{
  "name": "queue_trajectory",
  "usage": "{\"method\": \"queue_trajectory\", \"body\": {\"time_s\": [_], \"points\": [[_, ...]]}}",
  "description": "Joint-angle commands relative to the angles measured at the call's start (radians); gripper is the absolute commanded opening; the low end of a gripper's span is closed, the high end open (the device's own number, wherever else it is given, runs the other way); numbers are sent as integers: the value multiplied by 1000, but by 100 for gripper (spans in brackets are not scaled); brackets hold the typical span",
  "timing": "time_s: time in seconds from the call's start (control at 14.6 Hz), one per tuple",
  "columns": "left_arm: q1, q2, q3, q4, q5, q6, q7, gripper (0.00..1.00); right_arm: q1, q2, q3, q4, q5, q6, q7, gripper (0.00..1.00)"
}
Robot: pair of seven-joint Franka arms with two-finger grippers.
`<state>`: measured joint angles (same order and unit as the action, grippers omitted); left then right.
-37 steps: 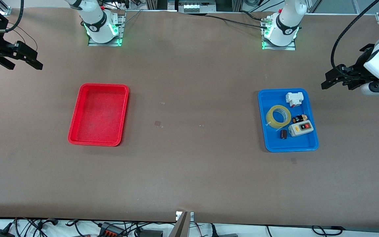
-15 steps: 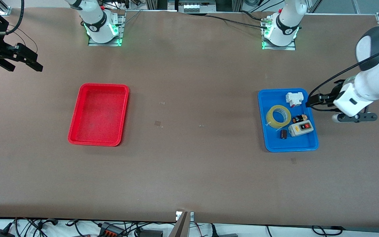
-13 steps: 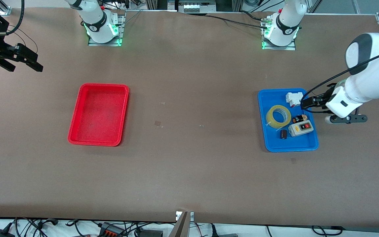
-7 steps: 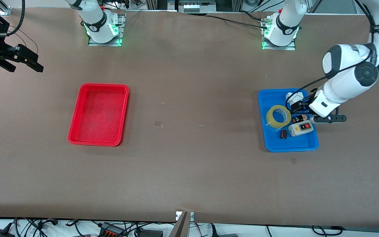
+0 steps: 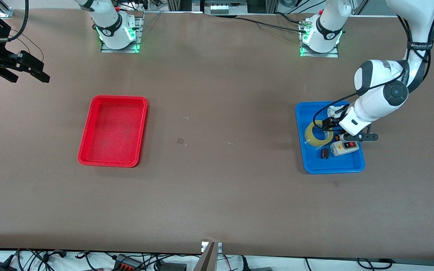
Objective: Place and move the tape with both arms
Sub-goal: 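Lower the left gripper and grasp the yellow tape roll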
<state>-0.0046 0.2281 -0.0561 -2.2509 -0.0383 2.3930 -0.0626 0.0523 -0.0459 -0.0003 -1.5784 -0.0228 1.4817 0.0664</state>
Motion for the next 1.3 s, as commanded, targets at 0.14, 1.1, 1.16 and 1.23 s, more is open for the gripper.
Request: {"method": "queue_trajectory", "body": {"time_s": [0.14,1.1,1.16,1.23], "points": [[-8,49,1,11,-3,26,17,100,-5,0,0,9,1,-6,-13,99],[-9,158,1,31,-3,31,15,95,-6,-8,-1,9,-2,-12,-13,99],[-9,160,1,31,-3,31,15,90,-6,-8,-1,6,-2,-12,-14,99],[-9,160,1,31,-3,31,15,82,-8,-6,-1,6,-2,-12,-14,99]]}}
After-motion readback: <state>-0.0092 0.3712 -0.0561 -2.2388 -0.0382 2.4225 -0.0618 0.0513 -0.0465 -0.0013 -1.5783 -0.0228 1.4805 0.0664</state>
